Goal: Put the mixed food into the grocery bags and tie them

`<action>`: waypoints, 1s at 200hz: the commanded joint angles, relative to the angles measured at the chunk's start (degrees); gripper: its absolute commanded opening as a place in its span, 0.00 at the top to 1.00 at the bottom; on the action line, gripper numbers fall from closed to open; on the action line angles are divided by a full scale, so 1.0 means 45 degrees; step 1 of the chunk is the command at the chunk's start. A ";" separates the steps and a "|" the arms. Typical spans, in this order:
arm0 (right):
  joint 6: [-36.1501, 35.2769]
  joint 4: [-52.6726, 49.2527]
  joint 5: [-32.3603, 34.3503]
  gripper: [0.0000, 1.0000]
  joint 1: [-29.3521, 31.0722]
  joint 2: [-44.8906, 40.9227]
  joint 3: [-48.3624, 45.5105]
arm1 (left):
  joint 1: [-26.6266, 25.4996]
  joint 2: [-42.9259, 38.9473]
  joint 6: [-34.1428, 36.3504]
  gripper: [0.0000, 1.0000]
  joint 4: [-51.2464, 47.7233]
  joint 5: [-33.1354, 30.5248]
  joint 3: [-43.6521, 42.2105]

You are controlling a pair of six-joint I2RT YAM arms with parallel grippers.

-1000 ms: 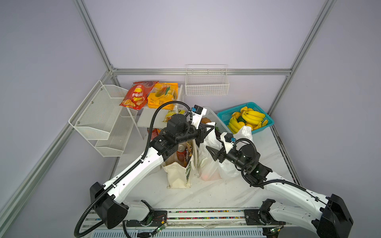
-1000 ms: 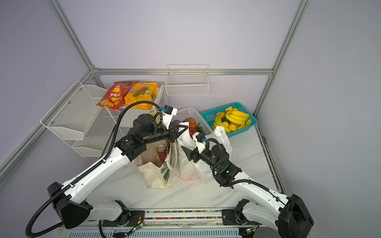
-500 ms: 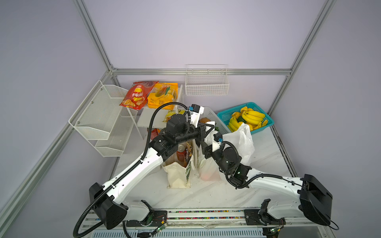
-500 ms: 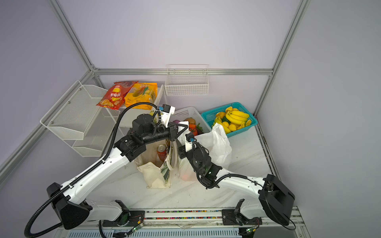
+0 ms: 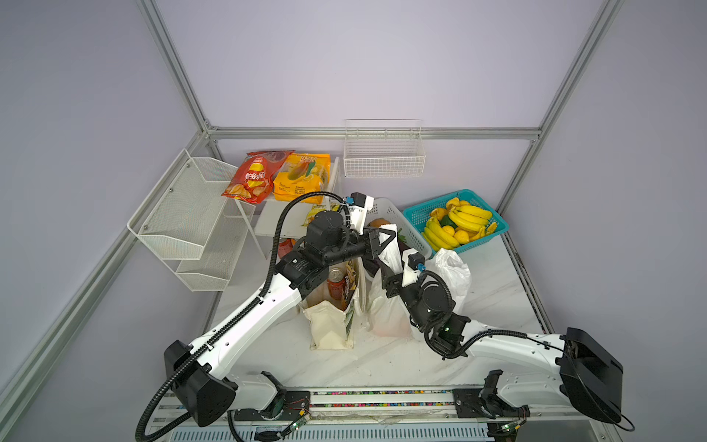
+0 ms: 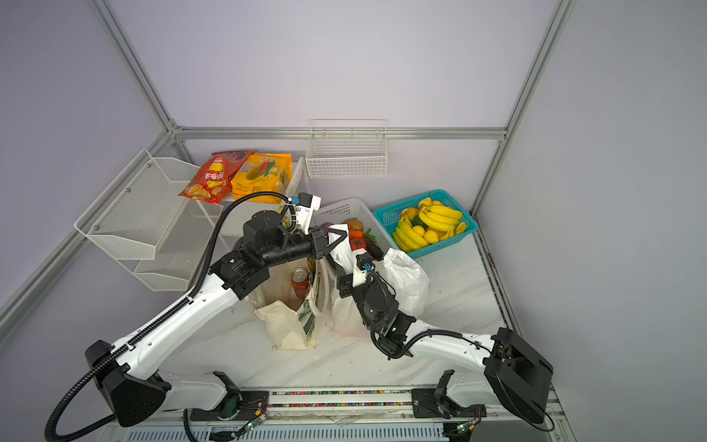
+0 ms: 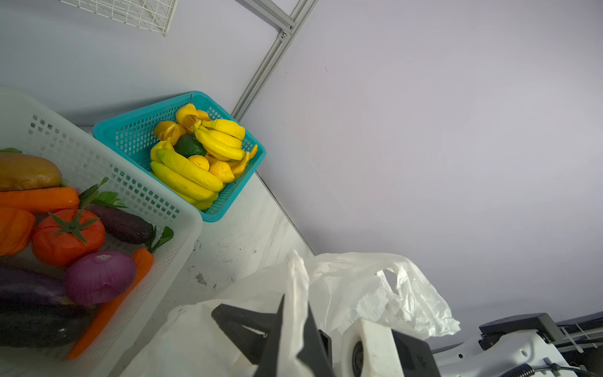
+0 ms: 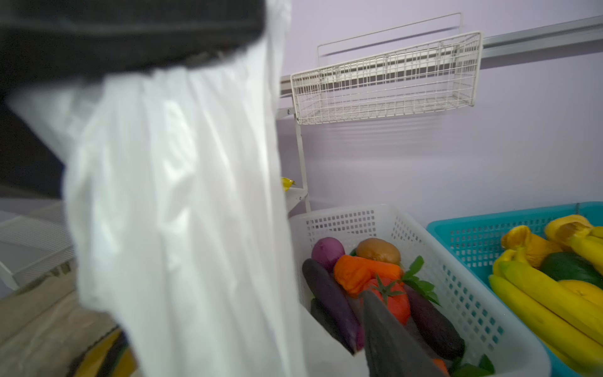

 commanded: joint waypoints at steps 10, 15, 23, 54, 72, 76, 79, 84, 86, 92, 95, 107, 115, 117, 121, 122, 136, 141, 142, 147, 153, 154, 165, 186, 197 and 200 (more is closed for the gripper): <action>0.0693 -0.0094 -0.1301 0.45 -0.0406 0.0658 -0.0662 | 0.0259 -0.0286 0.0201 1.00 0.0225 0.0115 0.0760; 0.0807 -0.0351 -0.1545 0.45 -0.0463 0.0588 -0.0718 | 0.0333 -0.0296 0.0270 1.00 0.0178 0.0093 0.0774; 0.0783 -0.1192 -0.1908 0.42 -0.0495 0.0286 -0.0548 | 0.0392 -0.0297 0.0479 1.00 0.0095 -0.0011 0.0823; 0.0134 -0.6903 -0.3049 0.14 -0.0482 -0.1413 0.1952 | 0.0714 -0.0047 0.1390 1.00 -0.0273 -0.0276 0.1111; -0.0141 -0.9655 -0.3813 0.04 -0.0491 -0.2476 0.3337 | 0.0883 0.0129 0.1730 1.00 -0.0640 -0.0280 0.1358; -0.0192 -1.0185 -0.3970 0.03 -0.0496 -0.2657 0.3644 | 0.0919 0.0149 0.1794 1.00 -0.0669 -0.0298 0.1383; -0.0235 -1.0527 -0.4095 0.03 -0.0491 -0.2772 0.3871 | 0.0934 0.0171 0.1823 1.00 -0.0701 -0.0299 0.1402; -0.0285 -1.1125 -0.4300 0.03 -0.0490 -0.2897 0.4268 | 0.0962 0.0171 0.1902 1.00 -0.0715 -0.0318 0.1404; -0.0309 -1.1330 -0.4368 0.03 -0.0490 -0.2946 0.4419 | 0.0978 0.0171 0.1914 1.00 -0.0713 -0.0323 0.1404; -0.0372 -1.1981 -0.4568 0.03 -0.0486 -0.3052 0.4964 | 0.1002 0.0191 0.1977 1.00 -0.0722 -0.0371 0.1404; -0.0390 -1.2292 -0.4690 0.03 -0.0495 -0.3085 0.5228 | 0.1020 0.0191 0.2010 1.00 -0.0729 -0.0362 0.1404; -0.0480 -1.3399 -0.4974 0.03 -0.0492 -0.3120 0.6213 | 0.1098 0.0229 0.2099 1.00 -0.0746 -0.0435 0.1419; -0.0439 -1.3965 -0.5233 0.03 -0.0490 -0.3175 0.6780 | 0.1137 0.0248 0.2115 1.00 -0.0757 -0.0474 0.1424; -0.0455 -1.4110 -0.5236 0.03 -0.0485 -0.3196 0.6883 | 0.1154 0.0249 0.2119 1.00 -0.0744 -0.0474 0.1424; -0.0492 -1.4355 -0.5191 0.03 -0.0486 -0.3250 0.7092 | 0.1187 0.0267 0.2135 1.00 -0.0764 -0.0517 0.1424; -0.0499 -1.4413 -0.5156 0.03 -0.0491 -0.3269 0.7132 | 0.1193 0.0268 0.2137 1.00 -0.0771 -0.0515 0.1424; -0.0452 -1.5191 -0.4582 0.03 -0.0496 -0.3645 0.7635 | 0.1303 0.0360 0.2162 1.00 -0.0895 -0.0661 0.1475; -0.0375 -1.5465 -0.4319 0.03 -0.0482 -0.3825 0.7742 | 0.1348 0.0399 0.2177 1.00 -0.0983 -0.0701 0.1527; -0.0353 -1.5515 -0.4270 0.03 -0.0489 -0.3859 0.7769 | 0.1361 0.0402 0.2178 1.00 -0.0988 -0.0695 0.1524; -0.0249 -1.5773 -0.4005 0.03 -0.0492 -0.4065 0.7824 | 0.1401 0.0434 0.2208 1.00 -0.1050 -0.0694 0.1555; -0.0151 -1.6025 -0.3700 0.03 -0.0490 -0.4338 0.7881 | 0.1431 0.0462 0.2246 1.00 -0.1103 -0.0715 0.1560; -0.0143 -1.6068 -0.3658 0.03 -0.0493 -0.4379 0.7878 | 0.1442 0.0453 0.2252 1.00 -0.1106 -0.0712 0.1570; 0.0098 -1.6519 -0.3030 0.03 -0.0491 -0.4841 0.7885 | 0.1490 0.0464 0.2276 1.00 -0.1147 -0.0746 0.1551; 0.0568 -1.7695 -0.1462 0.03 -0.0492 -0.5526 0.7972 | 0.1588 0.0436 0.2335 1.00 -0.1129 -0.0716 0.1503; 0.0885 -1.8264 -0.0860 0.03 -0.0496 -0.5836 0.7954 | 0.1638 0.0425 0.2355 1.00 -0.1105 -0.0713 0.1493; 0.0937 -1.8343 -0.0808 0.03 -0.0484 -0.5943 0.7914 | 0.1647 0.0425 0.2355 1.00 -0.1119 -0.0719 0.1484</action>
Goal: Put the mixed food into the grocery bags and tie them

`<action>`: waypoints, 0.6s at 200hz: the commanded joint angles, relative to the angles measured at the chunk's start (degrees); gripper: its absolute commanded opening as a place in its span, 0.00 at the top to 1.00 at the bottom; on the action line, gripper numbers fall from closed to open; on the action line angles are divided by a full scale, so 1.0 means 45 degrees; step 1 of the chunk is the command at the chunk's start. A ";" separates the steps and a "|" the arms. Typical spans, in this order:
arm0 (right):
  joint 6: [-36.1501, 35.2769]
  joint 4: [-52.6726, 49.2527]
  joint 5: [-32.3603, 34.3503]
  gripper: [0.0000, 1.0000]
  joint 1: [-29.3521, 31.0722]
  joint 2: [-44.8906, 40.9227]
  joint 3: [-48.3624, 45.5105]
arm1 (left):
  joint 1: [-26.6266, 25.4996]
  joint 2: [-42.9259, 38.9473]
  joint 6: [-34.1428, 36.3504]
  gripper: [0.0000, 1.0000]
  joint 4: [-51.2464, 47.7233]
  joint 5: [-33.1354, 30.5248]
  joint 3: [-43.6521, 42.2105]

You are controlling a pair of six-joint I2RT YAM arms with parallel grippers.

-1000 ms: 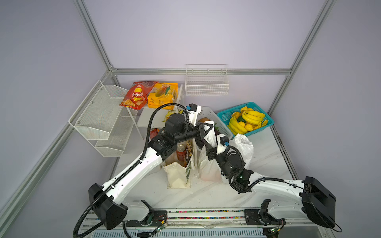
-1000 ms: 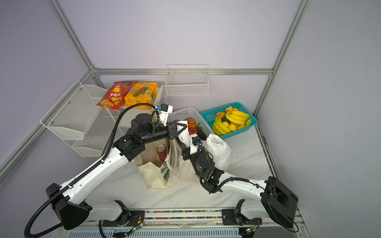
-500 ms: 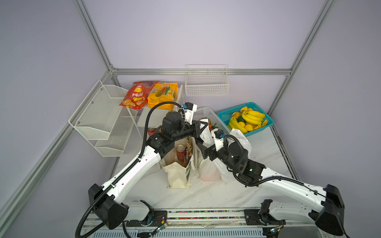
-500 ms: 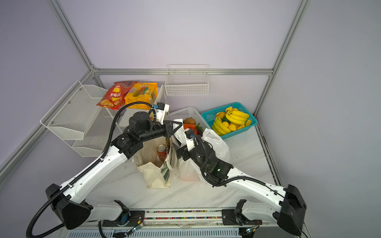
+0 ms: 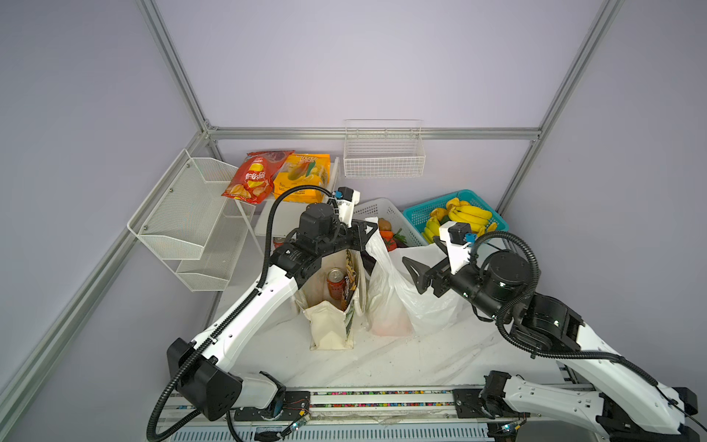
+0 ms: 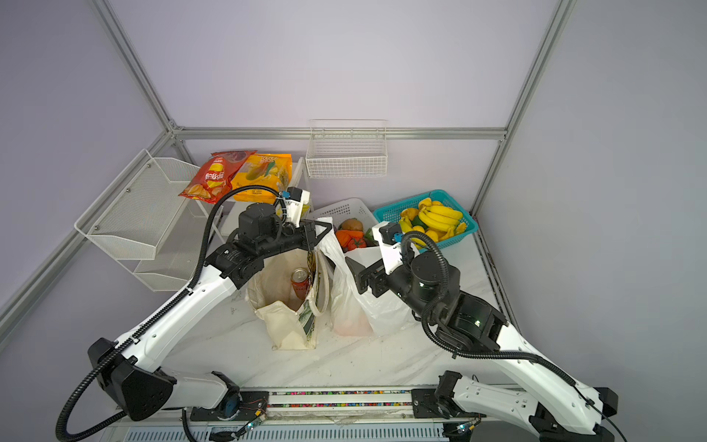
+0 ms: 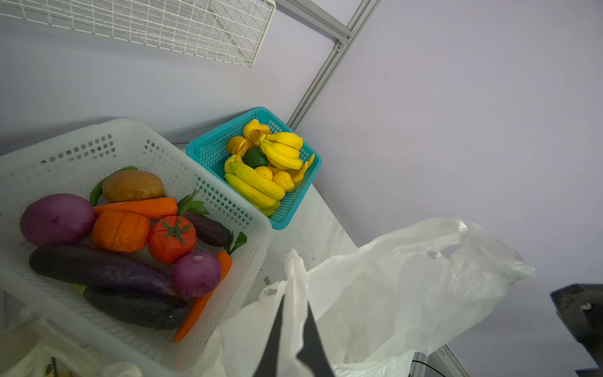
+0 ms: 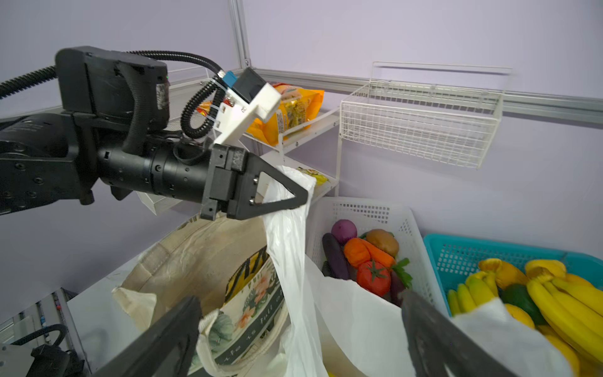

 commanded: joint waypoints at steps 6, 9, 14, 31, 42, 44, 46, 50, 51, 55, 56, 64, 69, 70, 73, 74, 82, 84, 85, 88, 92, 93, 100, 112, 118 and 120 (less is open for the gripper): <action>0.0751 -0.2075 0.2026 0.03 0.0014 -0.0920 0.0118 | 0.0150 -0.0007 0.0344 1.00 0.0172 -0.0052 0.1013; 0.0763 -0.2076 0.2130 0.03 0.0017 -0.1029 0.0070 | 0.0169 -0.0003 0.0344 1.00 0.0162 -0.0026 0.1011; 0.0815 -0.2095 0.2233 0.03 0.0005 -0.1183 -0.0002 | 0.0189 0.0015 0.0344 1.00 0.0168 -0.0015 0.1011; 0.0895 -0.2444 0.2578 0.03 0.0004 -0.1487 0.0059 | 0.0234 0.0073 0.0324 1.00 0.0186 0.0028 0.1012; 0.1095 -0.2815 0.3219 0.03 0.0004 -0.1591 0.0112 | 0.0252 0.0111 0.0305 1.00 0.0208 0.0078 0.1001; 0.1102 -0.2867 0.3373 0.03 0.0009 -0.1639 0.0080 | 0.0250 0.0104 0.0305 1.00 0.0200 0.0087 0.1004; 0.1123 -0.2923 0.3529 0.03 0.0005 -0.1651 0.0053 | 0.0255 0.0112 0.0305 1.00 0.0202 0.0094 0.1009; 0.1184 -0.2995 0.3828 0.03 0.0007 -0.1709 -0.0024 | 0.0250 0.0115 0.0287 1.00 0.0185 0.0100 0.0995; 0.1196 -0.3014 0.3900 0.03 0.0015 -0.1721 -0.0049 | 0.0260 0.0115 0.0286 1.00 0.0191 0.0101 0.0993; 0.1258 -0.3037 0.4141 0.03 0.0013 -0.1788 -0.0163 | 0.0255 0.0115 0.0285 1.00 0.0182 0.0113 0.0997; 0.1262 -0.3035 0.4183 0.03 0.0009 -0.1800 -0.0196 | 0.0262 0.0115 0.0285 1.00 0.0179 0.0108 0.0994; 0.1376 -0.2980 0.4510 0.04 0.0005 -0.1903 -0.0504 | 0.0269 0.0105 0.0287 1.00 0.0215 0.0121 0.0996; 0.1480 -0.2941 0.4670 0.04 0.0009 -0.1909 -0.0683 | 0.0269 0.0105 0.0285 1.00 0.0205 0.0107 0.0992; 0.1500 -0.2929 0.4702 0.04 0.0006 -0.1909 -0.0730 | 0.0269 0.0100 0.0285 1.00 0.0201 0.0105 0.0992; 0.1577 -0.2928 0.4756 0.04 0.0014 -0.1882 -0.0802 | 0.0279 0.0096 0.0271 1.00 0.0219 0.0130 0.0992; 0.1608 -0.2922 0.4774 0.05 0.0009 -0.1867 -0.0828 | 0.0284 0.0106 0.0268 1.00 0.0218 0.0126 0.0992; 0.1724 -0.2817 0.5010 0.05 0.0011 -0.1715 -0.1028 | 0.0289 0.0098 0.0266 1.00 0.0232 0.0190 0.1010; 0.1718 -0.2794 0.5086 0.05 0.0016 -0.1670 -0.1078 | 0.0289 0.0111 0.0251 1.00 0.0235 0.0203 0.1011; 0.1717 -0.2787 0.5125 0.05 0.0010 -0.1633 -0.1093 | 0.0289 0.0113 0.0249 1.00 0.0235 0.0211 0.1011; 0.1731 -0.2759 0.5190 0.05 0.0019 -0.1550 -0.1148 | 0.0289 0.0100 0.0247 1.00 0.0236 0.0241 0.1011; 0.1781 -0.2714 0.5210 0.05 0.0006 -0.1408 -0.1165 | 0.0289 0.0096 0.0237 1.00 0.0227 0.0279 0.1012; 0.1788 -0.2698 0.5206 0.05 0.0015 -0.1366 -0.1185 | 0.0289 0.0096 0.0232 1.00 0.0231 0.0289 0.1012; 0.1748 -0.2413 0.5106 0.06 0.0012 -0.1170 -0.1295 | 0.0288 0.0095 0.0208 1.00 0.0240 0.0335 0.1011; 0.1640 -0.1693 0.4636 0.07 -0.0009 -0.0976 -0.1601 | 0.0289 0.0075 0.0188 1.00 0.0236 0.0375 0.0972; 0.1572 -0.1388 0.4471 0.09 -0.0041 -0.0915 -0.1822 | 0.0289 0.0057 0.0188 1.00 0.0236 0.0376 0.0954; 0.1548 -0.1270 0.4433 0.09 -0.0056 -0.0889 -0.1878 | 0.0289 0.0057 0.0188 1.00 0.0241 0.0362 0.0953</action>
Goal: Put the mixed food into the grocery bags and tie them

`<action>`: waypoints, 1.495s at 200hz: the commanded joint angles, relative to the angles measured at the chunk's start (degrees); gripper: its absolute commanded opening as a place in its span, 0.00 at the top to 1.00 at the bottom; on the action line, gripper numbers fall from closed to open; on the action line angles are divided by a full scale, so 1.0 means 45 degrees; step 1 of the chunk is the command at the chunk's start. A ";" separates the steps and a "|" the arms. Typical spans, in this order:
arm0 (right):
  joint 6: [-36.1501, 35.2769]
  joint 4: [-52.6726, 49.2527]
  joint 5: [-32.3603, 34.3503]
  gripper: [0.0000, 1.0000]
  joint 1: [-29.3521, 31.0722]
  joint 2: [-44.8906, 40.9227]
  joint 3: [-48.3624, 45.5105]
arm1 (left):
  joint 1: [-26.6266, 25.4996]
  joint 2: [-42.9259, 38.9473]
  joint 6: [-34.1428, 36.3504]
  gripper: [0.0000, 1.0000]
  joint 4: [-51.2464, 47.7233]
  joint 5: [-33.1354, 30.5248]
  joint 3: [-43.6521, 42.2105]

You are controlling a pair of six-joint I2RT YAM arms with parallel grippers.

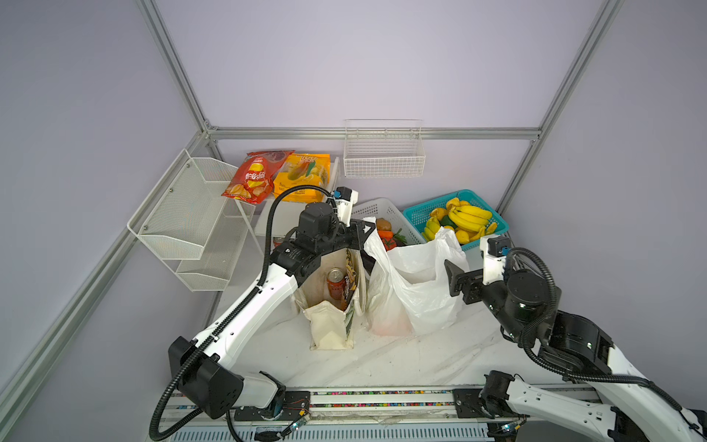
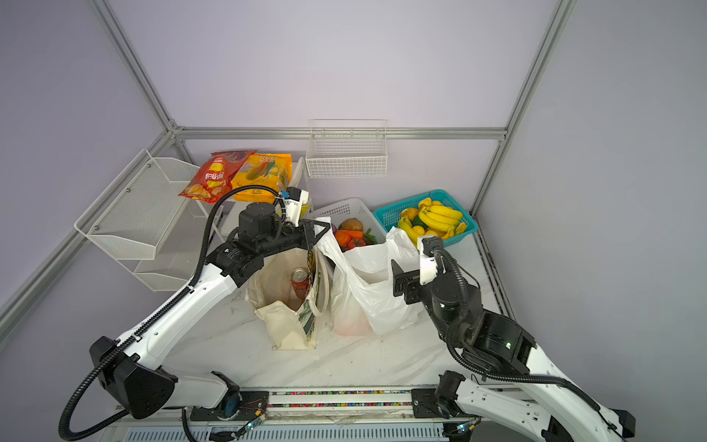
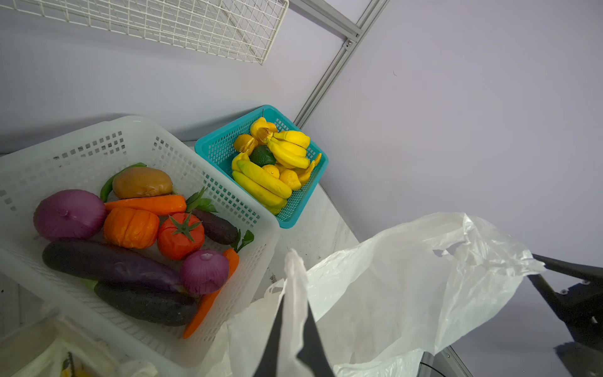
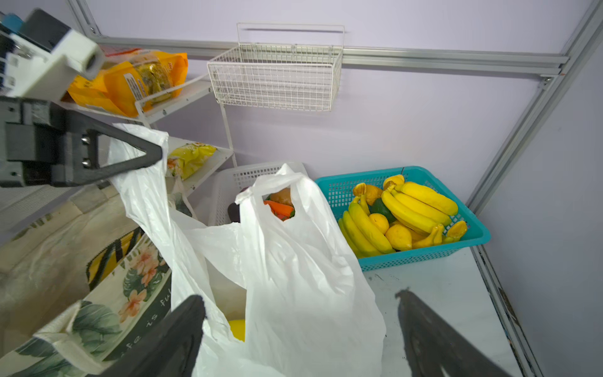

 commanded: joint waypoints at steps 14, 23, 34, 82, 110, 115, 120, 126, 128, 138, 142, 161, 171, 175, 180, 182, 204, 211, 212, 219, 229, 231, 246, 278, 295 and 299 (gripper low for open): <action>-0.0073 0.1449 -0.0302 0.12 -0.0411 0.0684 -0.0812 | 0.0104 -0.0119 0.0179 1.00 0.0243 0.0213 0.0933; -0.0289 0.1808 -0.0874 0.15 -0.0961 0.0931 -0.0945 | 0.0099 -0.0165 0.0179 1.00 0.0236 0.0233 0.0933; -0.0540 0.2281 -0.1962 0.25 -0.2071 0.1214 -0.1079 | 0.0097 -0.0268 0.0178 1.00 0.0231 0.0200 0.0884; -0.1084 0.3838 -0.5410 0.69 -0.4711 0.1517 -0.1863 | 0.0119 -0.0776 0.0377 0.87 0.0107 -0.0406 0.0533; -0.1489 0.4488 -0.6886 0.85 -0.5040 0.1225 -0.2123 | 0.0119 -0.1628 0.1516 0.41 0.0389 -0.2108 0.0139; -0.1553 0.4565 -0.7206 0.86 -0.5129 0.1122 -0.2144 | 0.0103 -0.1863 0.1832 0.33 0.0495 -0.2763 0.0022; -0.1627 0.4608 -0.7486 0.87 -0.5237 0.1048 -0.2150 | 0.0081 -0.2105 0.2129 0.26 0.0644 -0.3353 -0.0068; -0.1677 0.4639 -0.7787 0.87 -0.5371 0.0988 -0.2106 | 0.0062 -0.2368 0.2438 0.19 0.0767 -0.4025 -0.0136; -0.1689 0.4655 -0.7923 0.87 -0.5433 0.0965 -0.2092 | 0.0041 -0.2451 0.2550 0.18 0.0811 -0.4220 -0.0154; -0.1730 0.4695 -0.8498 0.88 -0.5693 0.0910 -0.2054 | -0.0197 -0.2782 0.3369 0.12 0.1074 -0.4925 -0.0151; -0.1738 0.4727 -0.8767 0.88 -0.5766 0.0896 -0.2034 | -0.0330 -0.2881 0.3661 0.10 0.1185 -0.5168 -0.0146; -0.1669 0.4898 -0.9681 0.89 -0.6221 0.0836 -0.2028 | -0.0983 -0.3169 0.5267 0.10 0.2093 -0.4651 -0.0139; -0.1603 0.5051 -1.0125 0.89 -0.6434 0.0766 -0.2104 | -0.1364 -0.3114 0.5723 0.13 0.2659 -0.3578 -0.0095; -0.1602 0.5114 -1.0344 0.90 -0.6533 0.0723 -0.2152 | -0.1540 -0.3013 0.5853 0.15 0.2798 -0.3031 0.0003; -0.1566 0.5207 -1.0594 0.90 -0.6646 0.0670 -0.2228 | -0.1718 -0.2811 0.5991 0.16 0.2855 -0.2303 0.0222; -0.1563 0.5246 -1.0680 0.90 -0.6689 0.0651 -0.2239 | -0.1795 -0.2703 0.6031 0.16 0.2847 -0.1987 0.0306; -0.1423 0.5675 -1.1492 0.90 -0.7035 0.0405 -0.2447 | -0.2300 -0.1154 0.6151 0.21 0.2355 0.1198 0.1789; -0.1383 0.5771 -1.1667 0.91 -0.7129 0.0348 -0.2535 | -0.2303 -0.0651 0.6021 0.22 0.2364 0.1992 0.2188; -0.1365 0.5782 -1.1692 0.91 -0.7144 0.0337 -0.2546 | -0.2303 -0.0595 0.5990 0.22 0.2367 0.2083 0.2244; -0.1338 0.5843 -1.1844 0.91 -0.7214 0.0294 -0.2602 | -0.2303 -0.0072 0.5948 0.23 0.2436 0.2670 0.2560; -0.1296 0.5892 -1.2002 0.91 -0.7293 0.0257 -0.2692 | -0.2307 0.0787 0.6082 0.25 0.2514 0.3514 0.3026; -0.1276 0.5920 -1.2033 0.91 -0.7305 0.0240 -0.2702 | -0.2304 0.0906 0.6102 0.25 0.2533 0.3622 0.3185; -0.1220 0.5949 -1.2125 0.92 -0.7328 0.0223 -0.2775 | -0.2304 0.1880 0.6353 0.25 0.2411 0.4705 0.4124; -0.1157 0.5995 -1.2177 0.92 -0.7385 0.0212 -0.2829 | -0.2298 0.3765 0.6867 0.23 0.1709 0.6249 0.6238; -0.1133 0.5979 -1.2168 0.92 -0.7395 0.0207 -0.2810 | -0.2303 0.4508 0.6865 0.23 0.1564 0.6745 0.7027; -0.1147 0.5978 -1.2177 0.93 -0.7407 0.0184 -0.2810 | -0.2299 0.4641 0.6843 0.23 0.1573 0.6799 0.7173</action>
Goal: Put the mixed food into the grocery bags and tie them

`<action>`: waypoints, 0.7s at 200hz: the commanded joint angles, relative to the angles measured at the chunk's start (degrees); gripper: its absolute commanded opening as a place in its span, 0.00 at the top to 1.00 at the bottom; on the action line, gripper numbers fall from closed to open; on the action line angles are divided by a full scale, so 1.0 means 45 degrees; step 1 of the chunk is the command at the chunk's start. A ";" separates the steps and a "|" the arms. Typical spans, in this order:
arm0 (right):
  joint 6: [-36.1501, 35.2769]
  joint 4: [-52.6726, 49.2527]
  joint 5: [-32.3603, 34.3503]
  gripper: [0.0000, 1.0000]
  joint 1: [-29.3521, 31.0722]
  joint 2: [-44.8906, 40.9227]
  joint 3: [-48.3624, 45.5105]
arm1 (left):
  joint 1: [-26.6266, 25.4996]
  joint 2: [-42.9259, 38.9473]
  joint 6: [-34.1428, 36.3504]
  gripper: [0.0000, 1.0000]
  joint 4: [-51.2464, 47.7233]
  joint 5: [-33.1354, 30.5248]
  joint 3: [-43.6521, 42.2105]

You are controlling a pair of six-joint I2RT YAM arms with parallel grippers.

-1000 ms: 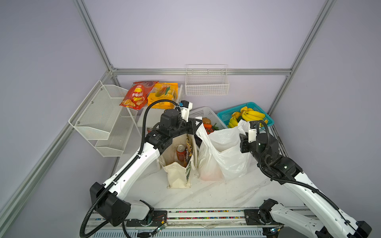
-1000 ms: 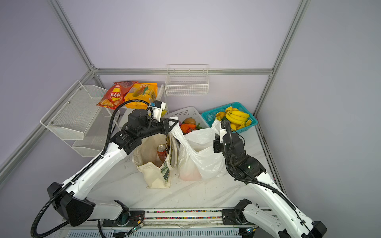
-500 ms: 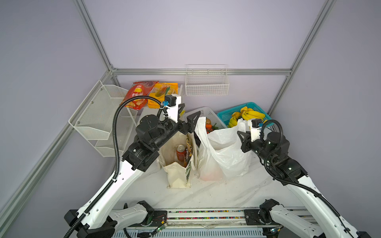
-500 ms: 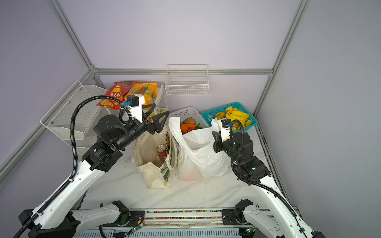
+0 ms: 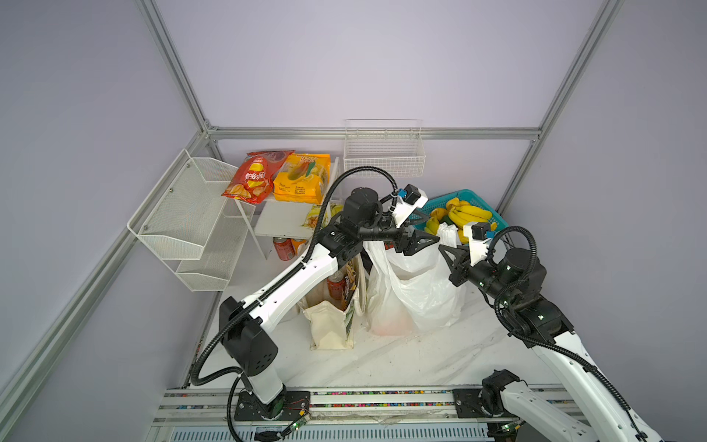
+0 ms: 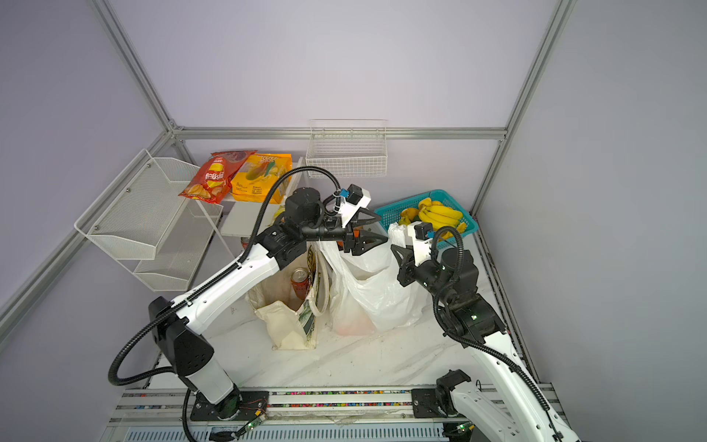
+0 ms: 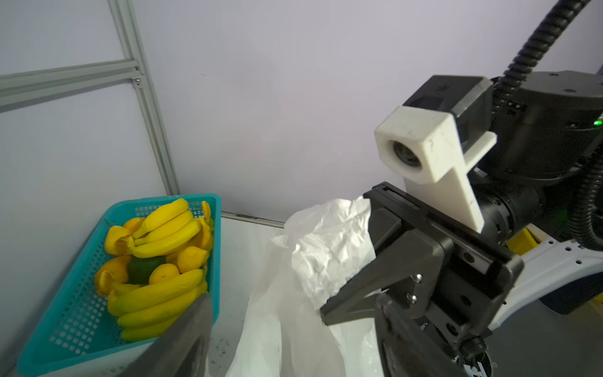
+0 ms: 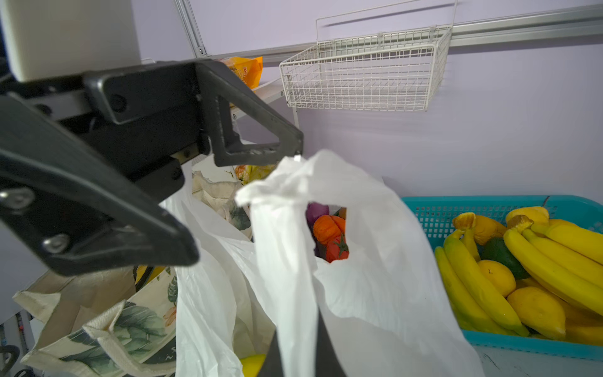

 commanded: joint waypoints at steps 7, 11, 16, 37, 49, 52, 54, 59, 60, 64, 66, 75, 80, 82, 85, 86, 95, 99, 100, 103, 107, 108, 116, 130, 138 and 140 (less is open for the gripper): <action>0.0047 0.0501 -0.0262 0.92 -0.0089 -0.0190 -0.0046 | 0.0031 0.0385 0.0440 0.23 0.0142 0.1824 0.2655; 0.0053 0.0504 -0.0270 0.93 -0.0107 -0.0190 -0.0046 | 0.0033 0.0537 0.0412 0.24 0.0147 0.1873 0.2801; 0.0054 0.0504 -0.0277 0.93 -0.0101 -0.0190 -0.0061 | 0.0033 0.0659 0.0357 0.25 0.0167 0.1945 0.2957; 0.0042 0.0485 -0.0223 0.93 -0.0089 -0.0225 -0.0065 | 0.0034 0.1285 0.0090 0.30 0.0181 0.2337 0.3636; 0.0040 0.0479 -0.0204 0.93 -0.0099 -0.0249 -0.0046 | 0.0017 0.1583 -0.0102 0.33 0.0199 0.2669 0.3943; 0.0045 0.0482 -0.0199 0.93 -0.0090 -0.0249 -0.0046 | 0.0014 0.1643 -0.0124 0.34 0.0207 0.2736 0.4011; 0.0044 0.0469 -0.0199 0.93 -0.0089 -0.0249 -0.0046 | 0.0004 0.1691 -0.0142 0.34 0.0193 0.2751 0.4035; 0.0031 0.0467 -0.0198 0.93 -0.0089 -0.0249 -0.0056 | -0.0005 0.1771 -0.0154 0.34 0.0197 0.2781 0.4082; 0.0044 0.0476 -0.0198 0.93 -0.0089 -0.0249 -0.0041 | -0.0015 0.1778 -0.0155 0.34 0.0195 0.2781 0.4095; 0.0037 0.0484 -0.0199 0.93 -0.0101 -0.0234 -0.0027 | -0.0022 0.1833 -0.0152 0.34 0.0236 0.2817 0.4109; 0.0028 0.0475 -0.0194 0.93 -0.0106 -0.0231 -0.0027 | -0.0039 0.1866 -0.0130 0.35 0.0249 0.2844 0.4128; 0.0040 0.0469 -0.0217 0.93 -0.0107 -0.0182 -0.0027 | -0.0079 0.1949 -0.0135 0.35 0.0309 0.2894 0.4157; 0.0051 0.0465 -0.0228 0.93 -0.0089 -0.0171 -0.0017 | -0.0109 0.1992 -0.0125 0.34 0.0340 0.2931 0.4200; 0.0051 0.0455 -0.0226 0.93 -0.0103 -0.0156 -0.0009 | -0.0120 0.2018 -0.0133 0.34 0.0333 0.2946 0.4219; 0.0051 0.0454 -0.0236 0.93 -0.0090 -0.0164 -0.0007 | -0.0149 0.2063 -0.0135 0.35 0.0341 0.2971 0.4262; 0.0054 0.0450 -0.0237 0.93 -0.0099 -0.0158 -0.0007 | -0.0146 0.2061 -0.0135 0.34 0.0336 0.2964 0.4263; 0.0059 0.0455 -0.0219 0.93 -0.0094 -0.0162 -0.0026 | -0.0198 0.2145 -0.0118 0.35 0.0346 0.3032 0.4344; 0.0071 0.0430 -0.0200 0.93 -0.0096 -0.0153 -0.0036 | -0.0222 0.2170 -0.0115 0.36 0.0350 0.3054 0.4373; 0.0074 0.0438 -0.0199 0.93 -0.0092 -0.0152 -0.0031 | -0.0231 0.2183 -0.0105 0.36 0.0350 0.3064 0.4367; 0.0069 0.0440 -0.0172 0.93 -0.0094 -0.0161 -0.0027 | -0.0251 0.2196 -0.0107 0.38 0.0338 0.3078 0.4379; 0.0059 0.0445 -0.0143 0.93 -0.0102 -0.0167 -0.0029 | -0.0274 0.2227 -0.0111 0.40 0.0344 0.3087 0.4384; 0.0068 0.0436 -0.0142 0.93 -0.0095 -0.0159 -0.0028 | -0.0286 0.2231 -0.0114 0.41 0.0347 0.3081 0.4392; 0.0073 0.0428 -0.0087 0.93 -0.0097 -0.0138 -0.0026 | -0.0317 0.2253 -0.0115 0.47 0.0343 0.3083 0.4345; 0.0084 0.0413 -0.0082 0.93 -0.0089 -0.0134 -0.0041 | -0.0330 0.2280 -0.0077 0.58 0.0331 0.3018 0.4229; 0.0096 0.0433 -0.0082 0.93 -0.0095 -0.0133 -0.0046 | -0.0340 0.2257 -0.0048 0.63 0.0332 0.2957 0.4184; 0.0086 0.0442 -0.0082 0.93 -0.0090 -0.0142 -0.0046 | -0.0338 0.2264 -0.0055 0.64 0.0336 0.2933 0.4156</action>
